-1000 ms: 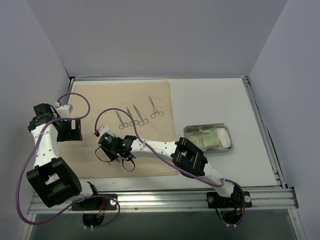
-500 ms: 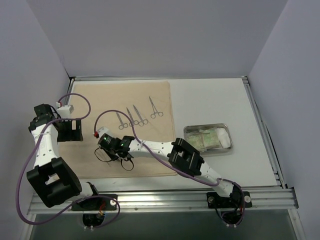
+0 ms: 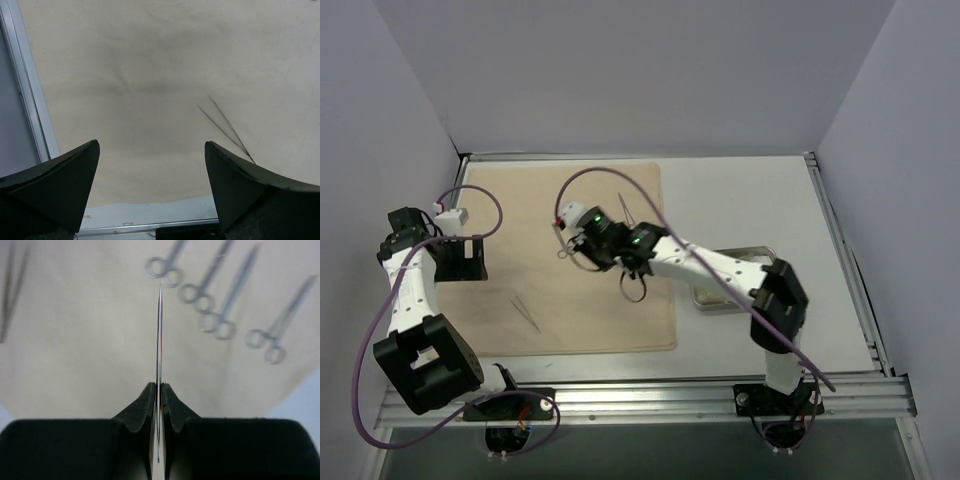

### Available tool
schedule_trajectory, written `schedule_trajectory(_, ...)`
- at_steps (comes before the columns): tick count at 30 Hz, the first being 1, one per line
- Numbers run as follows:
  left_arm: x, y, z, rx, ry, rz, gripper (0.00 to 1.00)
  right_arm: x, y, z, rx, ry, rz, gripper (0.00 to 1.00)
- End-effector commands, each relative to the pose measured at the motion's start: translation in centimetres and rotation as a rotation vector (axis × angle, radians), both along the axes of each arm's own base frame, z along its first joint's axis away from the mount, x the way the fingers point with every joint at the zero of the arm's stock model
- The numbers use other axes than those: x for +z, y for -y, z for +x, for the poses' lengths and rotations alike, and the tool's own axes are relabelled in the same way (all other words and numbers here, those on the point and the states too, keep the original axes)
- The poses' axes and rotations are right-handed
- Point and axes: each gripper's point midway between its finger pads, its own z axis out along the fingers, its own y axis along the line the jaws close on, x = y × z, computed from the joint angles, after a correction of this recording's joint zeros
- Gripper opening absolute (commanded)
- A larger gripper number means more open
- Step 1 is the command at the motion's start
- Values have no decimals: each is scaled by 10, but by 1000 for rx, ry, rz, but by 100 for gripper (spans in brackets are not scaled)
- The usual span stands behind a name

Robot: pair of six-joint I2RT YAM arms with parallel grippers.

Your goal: Prepare the surgical pack

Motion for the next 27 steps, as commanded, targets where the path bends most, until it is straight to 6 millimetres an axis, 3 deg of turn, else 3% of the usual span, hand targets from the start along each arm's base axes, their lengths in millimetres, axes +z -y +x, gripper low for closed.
schedule_trajectory(1, 19, 0, 14, -24, 79, -1, 95, 41, 116, 50, 17, 142, -174, 0)
schedule_trajectory(3, 18, -1, 16, -24, 78, -4, 95, 38, 157, 51, 37, 111, -228, 0)
schedule_trajectory(4, 18, 0, 16, -26, 80, -8, 95, 40, 190, 54, 51, 123, -269, 0)
schedule_trajectory(7, 18, -1, 20, -26, 87, -16, 96, 33, 243, 43, 176, 134, -343, 0)
schedule_trajectory(9, 16, 0, 22, -26, 85, -25, 95, 33, 262, 33, 261, 177, -388, 0)
schedule_trajectory(11, 15, 0, 23, -26, 83, -32, 96, 16, 285, 28, 319, 171, -468, 0)
schedule_trajectory(14, 15, 0, 24, -27, 80, -34, 96, 6, 310, 27, 311, 92, -484, 0)
schedule_trajectory(21, 11, 0, 23, -23, 71, -34, 95, -50, 333, 20, 431, -153, -632, 0)
schedule_trajectory(27, 12, -1, 22, -23, 70, -27, 95, -66, 330, 24, 497, -196, -604, 0)
